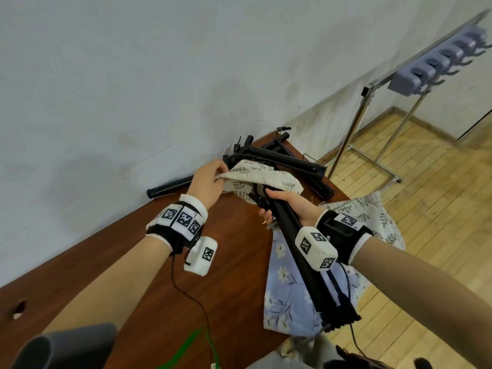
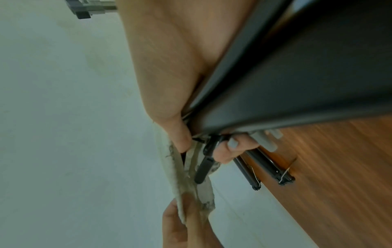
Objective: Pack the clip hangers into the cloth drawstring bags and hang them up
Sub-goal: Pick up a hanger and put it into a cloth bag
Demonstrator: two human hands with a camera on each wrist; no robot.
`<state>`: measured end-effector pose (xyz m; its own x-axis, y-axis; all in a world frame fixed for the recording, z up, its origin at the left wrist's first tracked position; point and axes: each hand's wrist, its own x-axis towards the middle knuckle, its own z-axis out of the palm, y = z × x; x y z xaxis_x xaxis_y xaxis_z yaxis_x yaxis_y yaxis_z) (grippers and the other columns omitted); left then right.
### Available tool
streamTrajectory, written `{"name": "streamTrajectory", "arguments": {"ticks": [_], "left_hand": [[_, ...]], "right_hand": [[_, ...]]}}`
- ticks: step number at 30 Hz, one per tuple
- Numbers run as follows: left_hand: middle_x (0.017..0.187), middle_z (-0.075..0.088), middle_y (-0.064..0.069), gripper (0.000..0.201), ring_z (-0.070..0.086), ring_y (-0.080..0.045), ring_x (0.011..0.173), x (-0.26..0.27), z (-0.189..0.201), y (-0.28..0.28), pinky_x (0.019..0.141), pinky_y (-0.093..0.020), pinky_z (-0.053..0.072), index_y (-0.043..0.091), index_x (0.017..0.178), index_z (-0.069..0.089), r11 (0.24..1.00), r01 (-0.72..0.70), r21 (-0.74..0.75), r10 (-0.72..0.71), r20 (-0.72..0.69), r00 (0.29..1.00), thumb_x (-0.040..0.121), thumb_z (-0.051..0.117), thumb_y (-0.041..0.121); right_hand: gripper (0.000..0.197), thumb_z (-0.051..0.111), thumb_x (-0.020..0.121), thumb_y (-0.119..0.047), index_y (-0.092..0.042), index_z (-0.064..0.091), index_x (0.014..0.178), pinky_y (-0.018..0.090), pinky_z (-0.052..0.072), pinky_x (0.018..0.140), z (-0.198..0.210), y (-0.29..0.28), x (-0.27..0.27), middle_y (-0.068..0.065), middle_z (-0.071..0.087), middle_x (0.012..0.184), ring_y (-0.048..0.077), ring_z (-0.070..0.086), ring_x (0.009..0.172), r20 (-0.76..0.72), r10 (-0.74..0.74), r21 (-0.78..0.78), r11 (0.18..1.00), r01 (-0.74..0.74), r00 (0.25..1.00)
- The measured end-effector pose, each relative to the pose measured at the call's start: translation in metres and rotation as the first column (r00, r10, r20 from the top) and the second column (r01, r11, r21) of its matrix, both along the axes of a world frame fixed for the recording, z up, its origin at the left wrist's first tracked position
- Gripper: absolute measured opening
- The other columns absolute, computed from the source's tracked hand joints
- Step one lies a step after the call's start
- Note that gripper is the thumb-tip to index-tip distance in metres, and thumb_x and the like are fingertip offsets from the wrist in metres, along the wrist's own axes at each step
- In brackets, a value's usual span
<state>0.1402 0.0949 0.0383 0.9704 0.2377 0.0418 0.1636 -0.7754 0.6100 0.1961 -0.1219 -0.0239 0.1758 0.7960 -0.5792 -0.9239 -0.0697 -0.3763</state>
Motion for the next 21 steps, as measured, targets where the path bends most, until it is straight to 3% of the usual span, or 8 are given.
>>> {"name": "streamTrajectory", "arguments": {"ticks": [5,9,10,12,15,17,18,21], "left_hand": [[0.098,0.05,-0.005,0.013,0.047,-0.017,0.085,0.03,-0.01,-0.007,0.07,-0.02,0.033,0.012,0.096,0.052,0.947,-0.287,-0.142,0.288,-0.013,0.958,0.093,0.043,0.003],[0.083,0.058,-0.003,0.017,0.054,-0.019,0.077,0.05,-0.003,-0.009,0.066,-0.025,0.043,0.018,0.083,0.053,0.85,-0.245,-0.467,0.286,0.018,0.958,0.085,0.058,0.002],[0.084,0.057,0.0,0.018,0.054,-0.016,0.077,0.05,0.0,-0.01,0.067,-0.023,0.042,0.02,0.082,0.055,0.883,-0.192,-0.429,0.229,0.035,0.973,0.084,0.061,0.002],[0.093,0.054,0.0,0.018,0.051,-0.014,0.08,0.047,0.005,-0.009,0.07,-0.022,0.039,0.015,0.089,0.059,0.99,-0.035,-0.134,0.041,0.046,0.998,0.083,0.059,-0.001],[0.105,0.048,-0.01,0.029,0.051,-0.024,0.085,0.04,-0.004,-0.001,0.071,-0.031,0.043,0.004,0.093,0.059,0.925,0.275,0.262,-0.269,-0.058,0.961,0.075,0.052,-0.018],[0.105,0.051,-0.011,0.026,0.05,-0.02,0.087,0.035,-0.008,-0.001,0.077,-0.031,0.047,0.003,0.091,0.061,0.916,0.324,0.237,-0.317,-0.068,0.946,0.073,0.058,-0.016],[0.102,0.053,-0.009,0.024,0.049,-0.015,0.088,0.032,-0.007,-0.006,0.079,-0.02,0.045,0.003,0.09,0.062,0.948,0.277,0.16,-0.278,-0.016,0.961,0.073,0.058,-0.014],[0.091,0.056,0.001,0.026,0.05,-0.007,0.077,0.028,-0.003,-0.023,0.066,-0.003,0.037,0.009,0.089,0.064,0.996,0.055,-0.07,-0.051,0.052,0.997,0.08,0.05,-0.011]], "right_hand": [[0.044,0.07,0.083,-0.038,-0.006,0.052,0.105,0.022,0.045,0.07,-0.001,0.009,-0.006,0.002,0.049,0.086,0.012,0.052,0.067,0.007,0.032,0.002,0.999,-0.032,0.999],[0.041,0.072,0.081,-0.037,-0.006,0.054,0.101,0.023,0.041,0.072,0.003,0.011,-0.011,0.002,0.047,0.086,0.012,0.049,0.068,0.025,-0.004,0.045,0.999,0.003,1.0],[0.038,0.068,0.084,-0.037,-0.006,0.054,0.1,0.023,0.04,0.071,0.005,0.01,-0.011,0.002,0.047,0.086,0.012,0.049,0.067,0.011,-0.028,0.063,0.998,0.027,1.0],[0.035,0.06,0.089,-0.039,-0.005,0.054,0.097,0.021,0.042,0.067,0.008,0.006,-0.011,0.002,0.047,0.085,0.011,0.049,0.065,-0.016,-0.07,0.083,0.994,0.071,0.997],[0.033,0.056,0.092,-0.038,-0.006,0.052,0.099,0.022,0.043,0.065,0.01,-0.003,-0.009,0.003,0.049,0.084,0.012,0.048,0.064,-0.006,-0.116,0.075,0.99,0.117,0.993],[0.028,0.053,0.095,-0.035,-0.008,0.049,0.103,0.022,0.041,0.063,0.008,-0.009,-0.008,0.005,0.052,0.082,0.012,0.048,0.062,0.0,-0.136,0.042,0.99,0.136,0.991],[0.027,0.053,0.096,-0.034,-0.009,0.048,0.104,0.022,0.041,0.063,0.007,-0.011,-0.008,0.005,0.053,0.082,0.013,0.048,0.061,0.007,-0.127,0.022,0.992,0.126,0.992],[0.026,0.054,0.095,-0.032,-0.01,0.047,0.107,0.023,0.04,0.066,0.003,-0.011,-0.013,0.005,0.053,0.081,0.013,0.047,0.061,0.047,-0.063,-0.012,0.998,0.063,0.997]]}}
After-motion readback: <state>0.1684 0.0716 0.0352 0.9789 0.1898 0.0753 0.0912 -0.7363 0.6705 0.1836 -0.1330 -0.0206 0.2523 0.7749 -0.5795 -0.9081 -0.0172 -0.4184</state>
